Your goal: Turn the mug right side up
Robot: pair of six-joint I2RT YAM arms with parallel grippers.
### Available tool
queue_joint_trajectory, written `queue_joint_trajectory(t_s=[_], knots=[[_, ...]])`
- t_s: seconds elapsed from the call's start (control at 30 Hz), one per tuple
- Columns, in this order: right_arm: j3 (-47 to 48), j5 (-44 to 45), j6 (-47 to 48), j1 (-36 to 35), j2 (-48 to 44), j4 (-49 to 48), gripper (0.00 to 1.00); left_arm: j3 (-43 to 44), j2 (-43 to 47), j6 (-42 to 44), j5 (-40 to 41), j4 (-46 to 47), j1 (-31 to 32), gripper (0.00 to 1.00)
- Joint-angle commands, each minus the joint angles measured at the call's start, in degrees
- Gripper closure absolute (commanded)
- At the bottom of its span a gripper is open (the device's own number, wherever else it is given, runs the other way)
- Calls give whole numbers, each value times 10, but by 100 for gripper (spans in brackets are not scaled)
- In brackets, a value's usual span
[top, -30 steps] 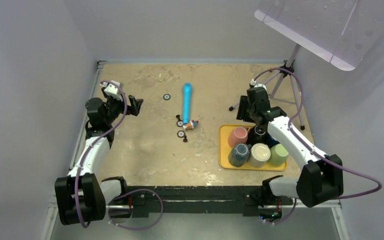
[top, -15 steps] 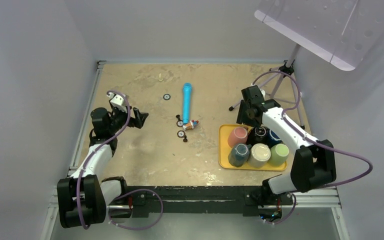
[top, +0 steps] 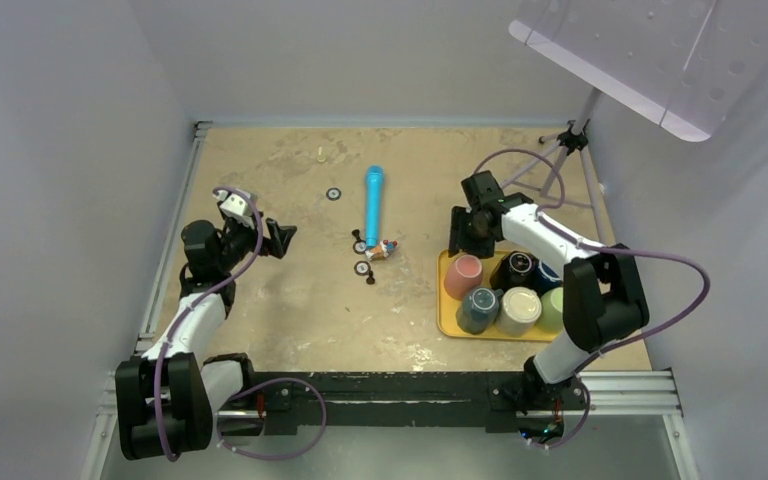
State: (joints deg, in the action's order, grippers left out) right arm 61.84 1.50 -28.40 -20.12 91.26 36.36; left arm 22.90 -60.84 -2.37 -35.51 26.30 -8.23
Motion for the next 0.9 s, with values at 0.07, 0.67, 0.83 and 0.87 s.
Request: queue_joint_trajectory(t_s=[0.07,0.67,0.83,0.87], knots=[[55,-49,46,-43,38,11,43,-5,6,6,-3,38,-3,3],[135,-6,108,-50,130,174,59,-3,-4,9,10,42,-4,5],[139,-37,113,-49,143,144,99,-2,-3,11,25,41,-4,5],[142,-40,115,-49,140,139,100,-1,-3,11,24,39,-4,5]])
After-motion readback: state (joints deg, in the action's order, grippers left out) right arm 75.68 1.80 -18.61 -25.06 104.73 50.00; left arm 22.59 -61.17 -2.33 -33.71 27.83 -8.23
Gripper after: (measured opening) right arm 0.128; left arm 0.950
